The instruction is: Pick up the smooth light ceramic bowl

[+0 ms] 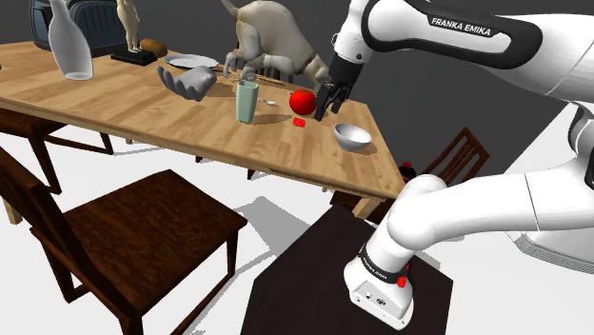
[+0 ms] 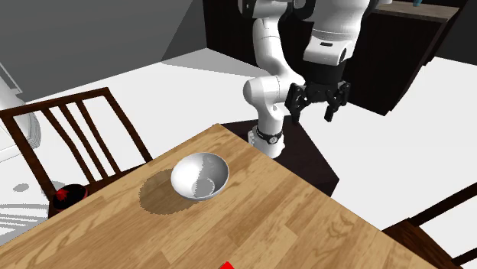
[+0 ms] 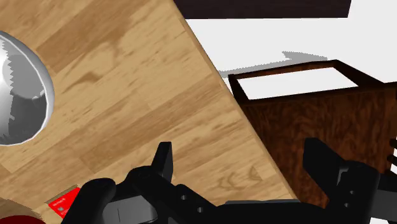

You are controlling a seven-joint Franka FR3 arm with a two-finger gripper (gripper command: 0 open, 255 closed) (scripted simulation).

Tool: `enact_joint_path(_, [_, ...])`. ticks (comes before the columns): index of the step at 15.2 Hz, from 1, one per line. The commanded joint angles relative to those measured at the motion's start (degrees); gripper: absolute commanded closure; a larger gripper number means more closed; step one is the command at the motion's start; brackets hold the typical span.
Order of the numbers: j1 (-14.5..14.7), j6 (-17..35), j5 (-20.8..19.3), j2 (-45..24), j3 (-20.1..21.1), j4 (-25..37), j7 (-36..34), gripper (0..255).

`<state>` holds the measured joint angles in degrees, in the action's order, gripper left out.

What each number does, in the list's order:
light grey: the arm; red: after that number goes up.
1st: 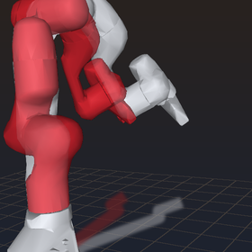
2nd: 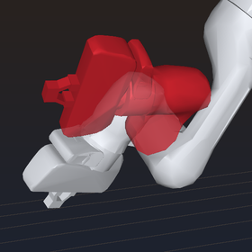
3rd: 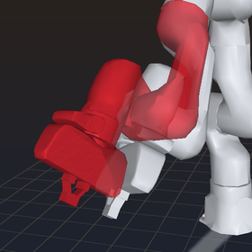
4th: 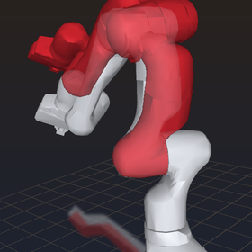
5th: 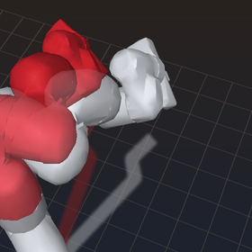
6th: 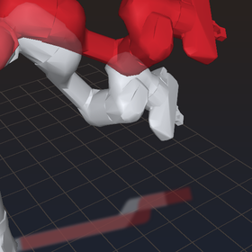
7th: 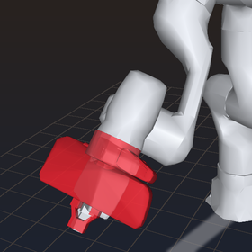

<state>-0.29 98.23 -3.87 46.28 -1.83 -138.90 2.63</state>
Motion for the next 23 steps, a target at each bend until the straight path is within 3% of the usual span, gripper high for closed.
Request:
enact_joint_path(1, [0.0, 0.0, 0.0, 0.0, 0.0, 0.0, 0.0, 0])
enact_joint_path(10, [-5.8, 8.0, -8.5, -3.7, -8.5, -3.9, 6.9, 0])
enact_joint_path(19, [-11.0, 17.4, -15.7, -11.9, -17.5, -3.3, 13.1, 0])
enact_joint_path(23, [-11.2, 20.6, -16.3, -12.6, -18.1, -5.8, 12.7, 0])
